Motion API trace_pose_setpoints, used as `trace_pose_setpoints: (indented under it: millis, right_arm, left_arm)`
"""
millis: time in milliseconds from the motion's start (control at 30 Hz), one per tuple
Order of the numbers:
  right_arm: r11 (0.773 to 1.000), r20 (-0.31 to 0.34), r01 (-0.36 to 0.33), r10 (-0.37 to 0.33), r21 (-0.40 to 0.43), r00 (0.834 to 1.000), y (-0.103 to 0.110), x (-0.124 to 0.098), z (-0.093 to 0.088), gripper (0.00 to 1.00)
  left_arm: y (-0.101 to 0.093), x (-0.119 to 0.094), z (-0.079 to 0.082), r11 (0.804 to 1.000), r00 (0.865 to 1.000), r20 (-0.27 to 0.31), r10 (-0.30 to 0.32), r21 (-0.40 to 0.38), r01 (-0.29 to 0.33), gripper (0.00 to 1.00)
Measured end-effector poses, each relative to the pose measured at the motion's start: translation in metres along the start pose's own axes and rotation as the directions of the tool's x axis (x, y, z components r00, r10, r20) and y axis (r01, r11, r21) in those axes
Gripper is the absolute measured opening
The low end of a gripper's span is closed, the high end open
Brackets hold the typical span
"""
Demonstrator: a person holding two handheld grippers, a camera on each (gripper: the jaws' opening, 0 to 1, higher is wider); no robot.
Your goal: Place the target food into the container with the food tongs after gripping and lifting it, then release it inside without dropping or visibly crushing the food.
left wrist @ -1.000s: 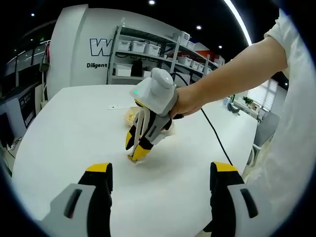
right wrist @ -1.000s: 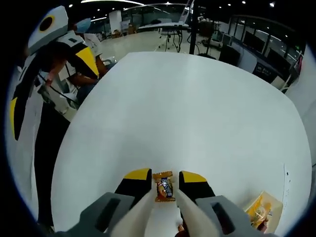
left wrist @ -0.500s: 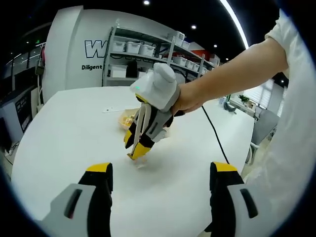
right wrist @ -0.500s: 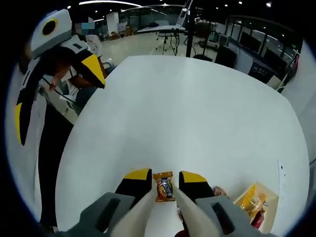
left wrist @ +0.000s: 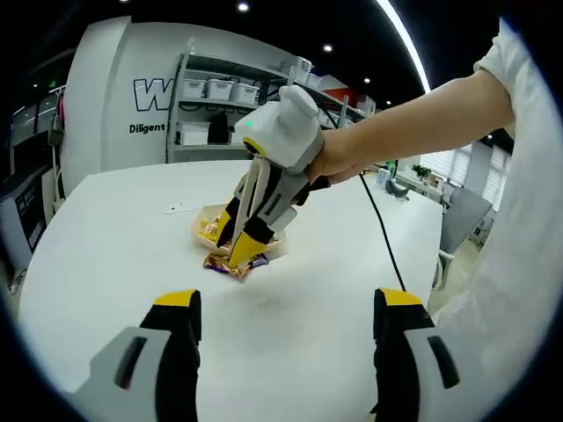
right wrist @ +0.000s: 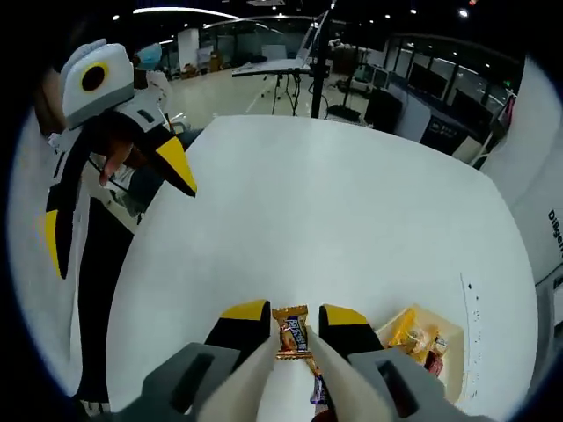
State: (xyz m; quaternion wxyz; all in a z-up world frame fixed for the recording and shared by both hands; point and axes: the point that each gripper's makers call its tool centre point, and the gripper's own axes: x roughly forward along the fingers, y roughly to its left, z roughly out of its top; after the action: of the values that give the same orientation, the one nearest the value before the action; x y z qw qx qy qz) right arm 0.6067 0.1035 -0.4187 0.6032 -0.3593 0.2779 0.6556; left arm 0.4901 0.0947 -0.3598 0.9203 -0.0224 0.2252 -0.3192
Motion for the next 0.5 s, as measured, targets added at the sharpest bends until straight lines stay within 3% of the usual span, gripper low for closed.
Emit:
trace_pose_setpoints:
  millis: [500]
  right_arm:
    - [0.988, -0.018, 0.128, -0.127, 0.087, 0.992, -0.063, -0.038, -0.021, 0.16]
  left_arm:
    - [0.001, 0.006, 0.003, 1.000, 1.000, -0.002, -0.015, 0.013, 0.015, 0.77]
